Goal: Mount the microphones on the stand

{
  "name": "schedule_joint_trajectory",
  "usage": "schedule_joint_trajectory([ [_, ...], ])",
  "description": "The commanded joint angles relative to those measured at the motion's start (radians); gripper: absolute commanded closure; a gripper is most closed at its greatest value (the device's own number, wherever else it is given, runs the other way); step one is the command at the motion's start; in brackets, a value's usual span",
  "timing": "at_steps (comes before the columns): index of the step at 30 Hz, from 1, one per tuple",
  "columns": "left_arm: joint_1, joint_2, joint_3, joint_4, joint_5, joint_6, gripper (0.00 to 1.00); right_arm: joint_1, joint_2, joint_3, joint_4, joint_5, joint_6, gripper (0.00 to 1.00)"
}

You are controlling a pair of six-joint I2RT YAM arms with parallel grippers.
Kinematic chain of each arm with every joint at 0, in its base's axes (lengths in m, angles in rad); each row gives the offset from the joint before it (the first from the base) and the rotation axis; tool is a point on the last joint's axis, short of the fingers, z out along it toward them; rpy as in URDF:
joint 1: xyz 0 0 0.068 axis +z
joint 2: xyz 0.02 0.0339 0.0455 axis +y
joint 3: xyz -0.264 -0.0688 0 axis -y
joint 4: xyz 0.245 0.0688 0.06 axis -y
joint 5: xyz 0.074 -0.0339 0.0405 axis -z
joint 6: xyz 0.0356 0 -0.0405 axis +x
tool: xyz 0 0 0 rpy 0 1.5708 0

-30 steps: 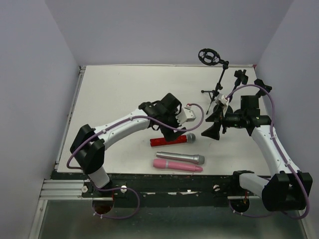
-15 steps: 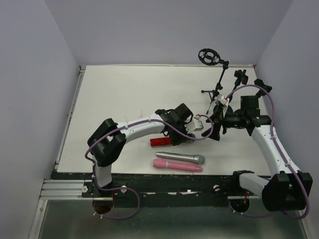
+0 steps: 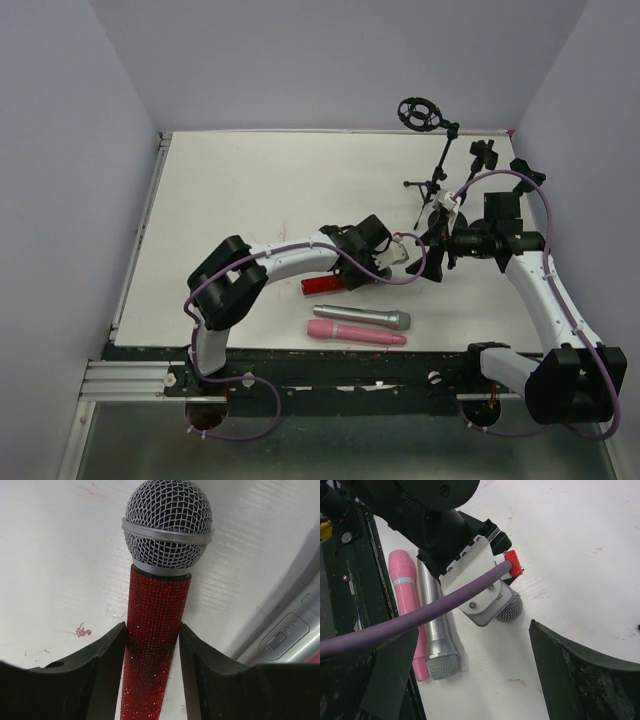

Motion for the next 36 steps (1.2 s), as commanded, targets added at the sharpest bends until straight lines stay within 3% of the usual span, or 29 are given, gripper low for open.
schedule_joint_trajectory([
  [1, -0.016, 0.038, -0.011, 0.017, -0.04, -0.015, 0.48, 0.006, -0.005, 0.029, -0.014, 0.0, -0.008, 0.0],
  [15, -0.016, 0.087, 0.005, -0.012, -0.039, -0.033, 0.41, 0.005, -0.008, 0.026, -0.014, 0.001, -0.009, 0.0],
  [18, -0.01, 0.081, 0.002, -0.001, -0.048, -0.035, 0.52, 0.005, -0.008, 0.026, -0.012, 0.003, -0.009, 0.0],
  [21, 0.001, 0.072, 0.006, 0.0, -0.065, -0.035, 0.76, 0.005, -0.008, 0.026, -0.014, 0.003, -0.011, 0.0],
  [24, 0.033, 0.028, 0.003, 0.017, -0.126, -0.044, 0.91, 0.005, -0.008, 0.024, -0.012, 0.003, -0.011, 0.0],
  [29, 0.128, -0.133, -0.035, 0.085, -0.162, -0.073, 1.0, 0.005, -0.006, 0.017, -0.011, -0.002, -0.014, 0.0],
  [36, 0.24, -0.447, -0.1, 0.22, -0.15, -0.112, 1.0, 0.006, -0.002, 0.014, -0.037, -0.026, -0.072, 0.0],
])
